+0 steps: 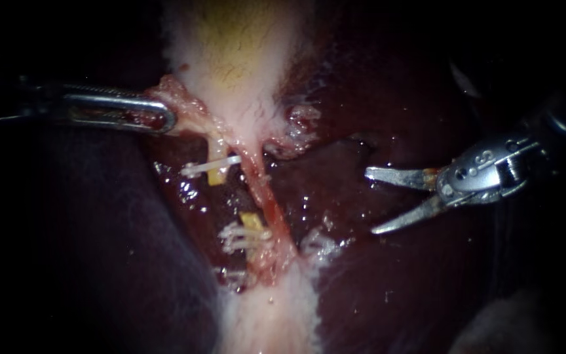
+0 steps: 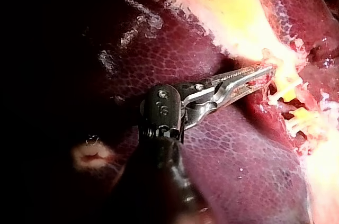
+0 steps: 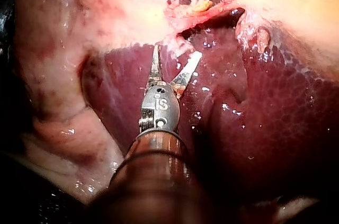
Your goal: Go back from the cut left tube
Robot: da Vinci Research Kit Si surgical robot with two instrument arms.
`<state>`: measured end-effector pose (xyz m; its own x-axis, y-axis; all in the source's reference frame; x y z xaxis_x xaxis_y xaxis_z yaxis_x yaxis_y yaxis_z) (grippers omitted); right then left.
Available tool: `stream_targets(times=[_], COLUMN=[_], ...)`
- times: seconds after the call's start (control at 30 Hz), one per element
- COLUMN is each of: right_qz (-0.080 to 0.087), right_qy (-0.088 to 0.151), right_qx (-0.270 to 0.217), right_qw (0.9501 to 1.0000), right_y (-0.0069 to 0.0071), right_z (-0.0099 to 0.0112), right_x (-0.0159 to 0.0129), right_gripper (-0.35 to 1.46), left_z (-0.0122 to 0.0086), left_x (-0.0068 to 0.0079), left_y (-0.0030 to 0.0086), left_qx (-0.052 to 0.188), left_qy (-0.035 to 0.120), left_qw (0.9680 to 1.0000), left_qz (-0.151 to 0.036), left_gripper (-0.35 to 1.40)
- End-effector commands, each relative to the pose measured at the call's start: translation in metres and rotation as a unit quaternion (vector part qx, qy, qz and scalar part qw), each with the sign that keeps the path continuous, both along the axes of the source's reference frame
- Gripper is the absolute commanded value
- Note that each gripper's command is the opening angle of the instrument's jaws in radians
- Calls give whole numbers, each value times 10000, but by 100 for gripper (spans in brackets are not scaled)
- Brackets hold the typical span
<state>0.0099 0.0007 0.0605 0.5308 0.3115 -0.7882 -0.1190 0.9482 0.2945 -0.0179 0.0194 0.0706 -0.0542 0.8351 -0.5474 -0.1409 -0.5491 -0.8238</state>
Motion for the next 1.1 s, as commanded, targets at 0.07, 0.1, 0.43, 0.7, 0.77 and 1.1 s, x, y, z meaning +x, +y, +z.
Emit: stream_targets(times=[0.07, 0.1, 0.43, 0.7, 0.77, 1.1], right_qz=[1, 1, 1, 1, 1, 0], right_qy=[-2, -2, -2, -2, -2, -2], right_qx=[0, 0, 0, 0, 0, 0], right_qw=[10000, 10000, 10000, 10000, 10000, 10000], right_y=[0, 0, 0, 0, 0, 0], right_z=[0, 0, 0, 0, 0, 0], right_x=[0, 0, 0, 0, 0, 0], right_gripper=[145, 145, 145, 145, 145, 145], left_z=[5, 7, 25, 34, 35, 35], left_x=[-5, -7, -27, -36, -37, -36], left_y=[0, 0, 0, -1, -1, -1], left_qx=[-22, -26, 0, 19, 17, 17], left_qy=[18, 21, 20, 24, 25, 25], left_qw=[10000, 10000, 10000, 10000, 10000, 10000], left_qz=[-13, -17, -19, 24, 24, 24], left_gripper=[-35, -35, -35, -35, -35, -35])
